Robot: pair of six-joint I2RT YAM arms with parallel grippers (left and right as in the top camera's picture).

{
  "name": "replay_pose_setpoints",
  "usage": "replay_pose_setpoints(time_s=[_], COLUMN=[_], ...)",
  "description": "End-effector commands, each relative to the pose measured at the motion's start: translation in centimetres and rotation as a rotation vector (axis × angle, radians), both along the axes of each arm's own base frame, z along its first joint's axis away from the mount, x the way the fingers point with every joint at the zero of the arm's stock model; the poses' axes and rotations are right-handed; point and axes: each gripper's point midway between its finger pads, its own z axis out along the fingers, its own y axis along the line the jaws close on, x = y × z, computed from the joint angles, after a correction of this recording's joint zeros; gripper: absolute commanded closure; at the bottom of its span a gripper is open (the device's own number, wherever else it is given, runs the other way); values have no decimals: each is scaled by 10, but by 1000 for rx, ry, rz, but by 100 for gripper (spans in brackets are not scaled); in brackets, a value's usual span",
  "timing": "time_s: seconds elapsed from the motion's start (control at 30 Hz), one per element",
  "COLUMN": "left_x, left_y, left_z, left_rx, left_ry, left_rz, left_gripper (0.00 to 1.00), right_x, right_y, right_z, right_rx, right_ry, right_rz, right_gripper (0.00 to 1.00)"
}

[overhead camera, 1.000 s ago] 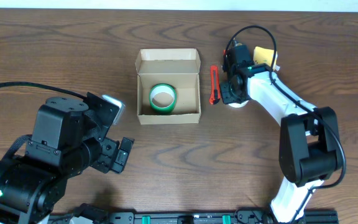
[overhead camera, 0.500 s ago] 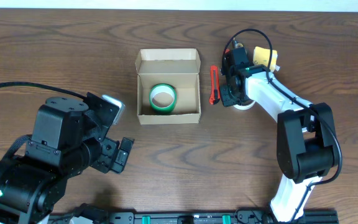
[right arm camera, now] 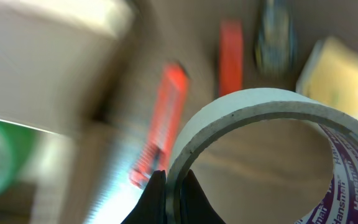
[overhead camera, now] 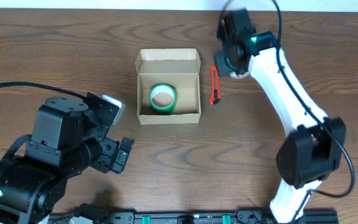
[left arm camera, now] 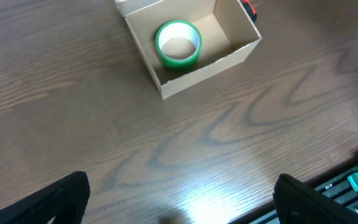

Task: Pack container
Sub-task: 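Place the white tape roll inside the green roll in the box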

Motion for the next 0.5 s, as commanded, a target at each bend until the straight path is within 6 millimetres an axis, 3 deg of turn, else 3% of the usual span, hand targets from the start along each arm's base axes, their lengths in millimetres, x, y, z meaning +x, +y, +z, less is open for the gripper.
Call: replay_pose_setpoints(time_s=[0.0, 0.1, 0.27, 0.33, 0.47], left_x=[-1, -1, -1, -1, -1], left_y=[0, 0, 0, 0, 0], left_z=[1, 1, 1, 1, 1], left_rx=[7, 7, 7, 7, 7], left_ry=[-5, -5, -5, -5, -5], left_rz=[-12, -12, -12, -12, -12], left_gripper=[4, 5, 5, 5, 5], right_x=[-10, -23, -59, -72, -87], right_y=[59, 100, 163, 182, 202], right_z=[57, 60, 41, 28, 3], right_rx=[115, 144, 149, 144, 135], right_ry=[-107, -121, -70, -41, 20], right_rz=[145, 228, 362, 397, 394], right_gripper=[99, 99, 99, 99, 99])
